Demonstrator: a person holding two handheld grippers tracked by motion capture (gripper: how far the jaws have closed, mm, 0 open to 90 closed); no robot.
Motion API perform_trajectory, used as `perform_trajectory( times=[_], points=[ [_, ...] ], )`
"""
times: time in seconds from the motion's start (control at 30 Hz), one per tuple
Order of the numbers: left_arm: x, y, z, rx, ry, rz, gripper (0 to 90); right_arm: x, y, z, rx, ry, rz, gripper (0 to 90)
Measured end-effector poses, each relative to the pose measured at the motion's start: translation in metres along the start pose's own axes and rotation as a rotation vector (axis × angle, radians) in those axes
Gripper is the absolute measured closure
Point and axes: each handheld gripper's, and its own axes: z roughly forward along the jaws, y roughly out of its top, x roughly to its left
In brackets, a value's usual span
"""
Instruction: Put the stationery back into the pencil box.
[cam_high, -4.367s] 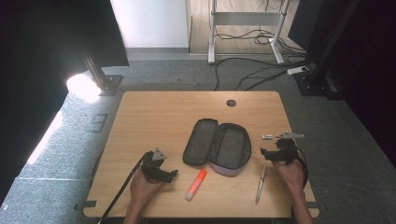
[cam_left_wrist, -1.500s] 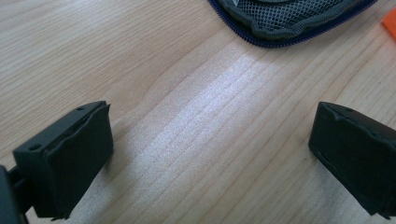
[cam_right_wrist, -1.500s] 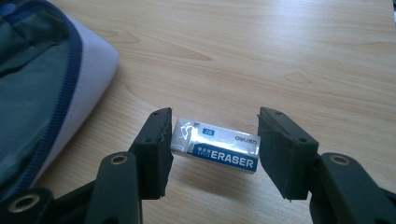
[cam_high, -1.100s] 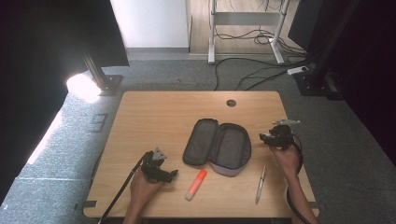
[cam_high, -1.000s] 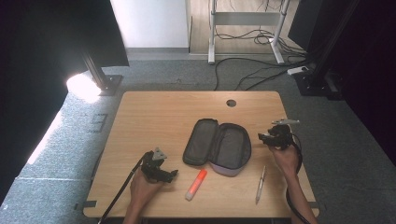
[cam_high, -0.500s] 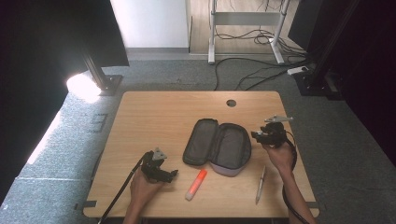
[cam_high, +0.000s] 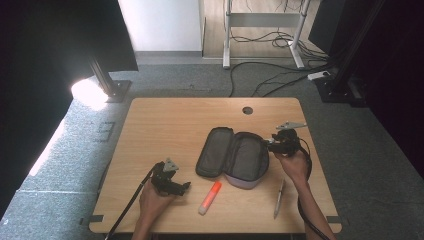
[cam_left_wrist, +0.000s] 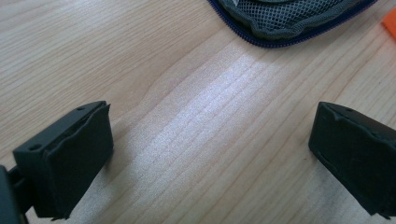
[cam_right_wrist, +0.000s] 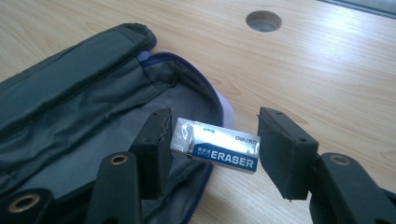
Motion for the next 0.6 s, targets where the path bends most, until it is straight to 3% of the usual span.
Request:
perform_trajectory(
  times=[0.6],
  points=[
    [0.000,0.000,0.000,0.000,0.001,0.000,0.0,0.027,0.006,0.018,0.002,0.060,-0.051,45.6]
  ],
)
